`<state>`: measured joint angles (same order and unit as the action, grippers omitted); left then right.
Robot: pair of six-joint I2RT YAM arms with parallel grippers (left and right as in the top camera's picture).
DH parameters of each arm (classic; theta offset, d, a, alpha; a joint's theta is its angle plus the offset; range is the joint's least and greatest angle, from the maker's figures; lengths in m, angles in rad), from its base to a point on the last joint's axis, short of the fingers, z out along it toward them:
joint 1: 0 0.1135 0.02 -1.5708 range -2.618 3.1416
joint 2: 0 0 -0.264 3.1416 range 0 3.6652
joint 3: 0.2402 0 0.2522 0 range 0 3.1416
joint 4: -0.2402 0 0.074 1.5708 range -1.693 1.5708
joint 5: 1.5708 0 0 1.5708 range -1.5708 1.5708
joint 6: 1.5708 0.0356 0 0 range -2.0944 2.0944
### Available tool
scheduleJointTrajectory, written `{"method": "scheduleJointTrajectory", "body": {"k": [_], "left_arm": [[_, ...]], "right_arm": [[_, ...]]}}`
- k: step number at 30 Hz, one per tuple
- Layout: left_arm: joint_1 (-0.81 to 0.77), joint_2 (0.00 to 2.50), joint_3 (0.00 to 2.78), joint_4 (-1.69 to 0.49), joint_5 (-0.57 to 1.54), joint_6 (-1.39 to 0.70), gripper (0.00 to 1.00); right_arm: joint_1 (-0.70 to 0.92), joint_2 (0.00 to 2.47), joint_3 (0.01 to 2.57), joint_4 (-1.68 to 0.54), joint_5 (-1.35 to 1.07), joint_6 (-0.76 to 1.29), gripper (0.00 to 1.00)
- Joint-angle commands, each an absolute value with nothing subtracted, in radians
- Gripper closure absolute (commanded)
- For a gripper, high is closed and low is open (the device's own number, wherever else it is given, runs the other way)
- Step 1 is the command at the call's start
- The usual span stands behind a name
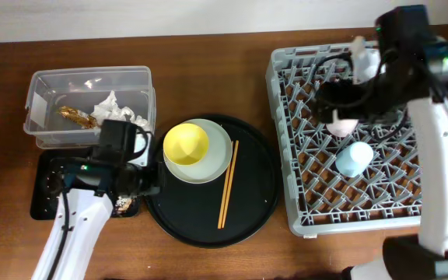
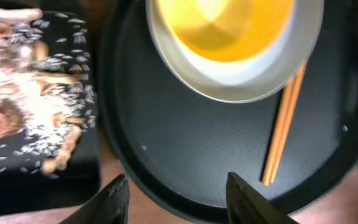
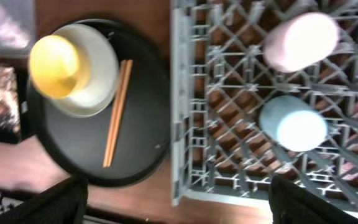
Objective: Sort waste into correct bins and load items into the dishwasher rack
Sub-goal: 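Place the pink cup upside down in the rack with the right gripper, then grasp the wooden chopsticks with the right gripper and put them in the rack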
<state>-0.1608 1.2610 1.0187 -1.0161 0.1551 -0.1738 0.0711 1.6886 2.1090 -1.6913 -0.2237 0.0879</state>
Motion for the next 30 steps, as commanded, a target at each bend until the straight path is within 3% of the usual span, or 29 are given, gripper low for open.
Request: {"method": "scheduleJointTrajectory", "body": {"k": [1, 3, 4, 7, 10, 12, 14, 19, 30], "left_arm": [[-0.087, 1.250, 1.022, -1.060, 0.126, -0.194, 0.50], [-0.079, 1.250, 1.022, -1.063, 0.126, -0.194, 0.50], [-0.079, 1.250, 1.022, -1.063, 0.126, -0.194, 0.44], [-0.079, 1.250, 1.022, -1.064, 0.126, -0.194, 0.42], [-0.079, 1.250, 1.022, -1.068, 0.126, -0.194, 0.41], [-0.079, 1.250, 1.022, -1.067, 0.126, -0.194, 0.41], [-0.079, 1.250, 1.022, -1.067, 0.126, -0.194, 0.40], [-0.079, 1.250, 1.022, -1.067, 0.126, -0.194, 0.38], [-0.079, 1.250, 1.022, -1.067, 0.126, -0.194, 0.38]], "right_arm": [[0.183, 1.604, 1.943, -1.699, -0.225, 0.200, 0.06], [0.230, 1.463, 1.660, -1.699, -0.225, 0.227, 0.07], [0.255, 1.406, 1.559, -1.688, -0.224, 0.225, 0.07], [0.395, 1.319, 1.398, -1.495, -0.224, 0.279, 0.06], [0.598, 1.422, 1.294, -1.224, -0.130, 0.404, 0.10], [0.672, 1.558, 1.291, -1.121, -0.103, 0.468, 0.20], [0.701, 1.701, 1.291, -1.036, -0.094, 0.577, 0.35], [0.708, 1.915, 1.291, -0.903, -0.096, 0.649, 0.54], [0.708, 1.984, 1.245, -0.836, -0.056, 0.802, 0.57]]}}
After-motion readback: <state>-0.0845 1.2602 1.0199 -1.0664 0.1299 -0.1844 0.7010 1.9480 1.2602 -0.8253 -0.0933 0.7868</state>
